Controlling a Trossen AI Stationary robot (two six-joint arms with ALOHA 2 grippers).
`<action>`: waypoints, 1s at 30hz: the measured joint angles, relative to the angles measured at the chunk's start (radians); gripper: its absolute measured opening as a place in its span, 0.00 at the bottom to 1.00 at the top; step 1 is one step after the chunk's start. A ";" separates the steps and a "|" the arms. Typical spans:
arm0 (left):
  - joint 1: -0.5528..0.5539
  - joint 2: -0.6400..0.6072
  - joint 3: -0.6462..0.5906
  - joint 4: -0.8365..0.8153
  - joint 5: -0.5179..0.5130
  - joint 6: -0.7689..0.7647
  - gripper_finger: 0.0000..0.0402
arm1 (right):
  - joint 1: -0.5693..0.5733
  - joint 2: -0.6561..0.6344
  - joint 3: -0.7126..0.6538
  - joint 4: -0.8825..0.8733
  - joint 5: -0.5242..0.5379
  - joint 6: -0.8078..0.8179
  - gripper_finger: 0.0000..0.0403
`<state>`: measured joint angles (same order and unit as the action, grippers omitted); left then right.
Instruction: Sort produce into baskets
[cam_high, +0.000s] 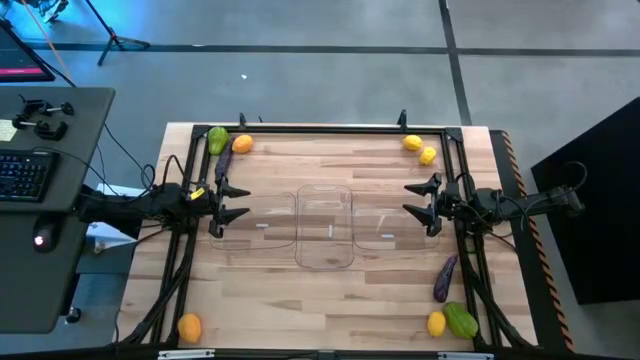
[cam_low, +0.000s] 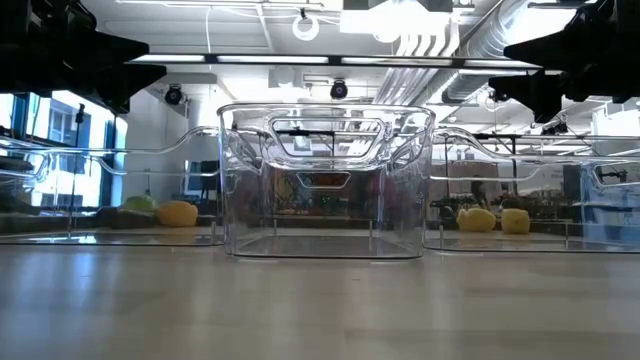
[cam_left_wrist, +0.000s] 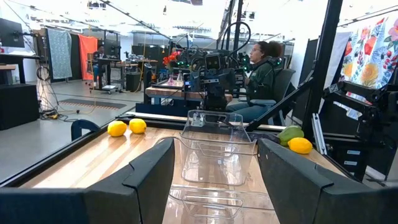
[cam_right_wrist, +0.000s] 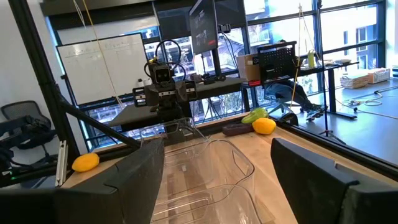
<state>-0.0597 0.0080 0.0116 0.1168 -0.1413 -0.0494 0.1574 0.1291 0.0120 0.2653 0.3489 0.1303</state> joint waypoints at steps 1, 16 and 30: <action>0.000 0.000 0.000 0.000 0.000 0.000 0.54 | 0.000 0.000 0.000 0.000 0.000 0.000 0.70; 0.000 0.000 0.000 0.026 0.000 -0.021 0.54 | 0.000 0.000 0.000 0.000 0.000 0.000 0.70; 0.004 0.228 0.179 0.364 -0.227 -0.378 0.54 | 0.000 0.000 0.000 0.000 0.000 0.000 0.70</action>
<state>-0.0560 0.2363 0.1902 0.4810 -0.3679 -0.4277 0.1574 0.1291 0.0116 0.2653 0.3492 0.1299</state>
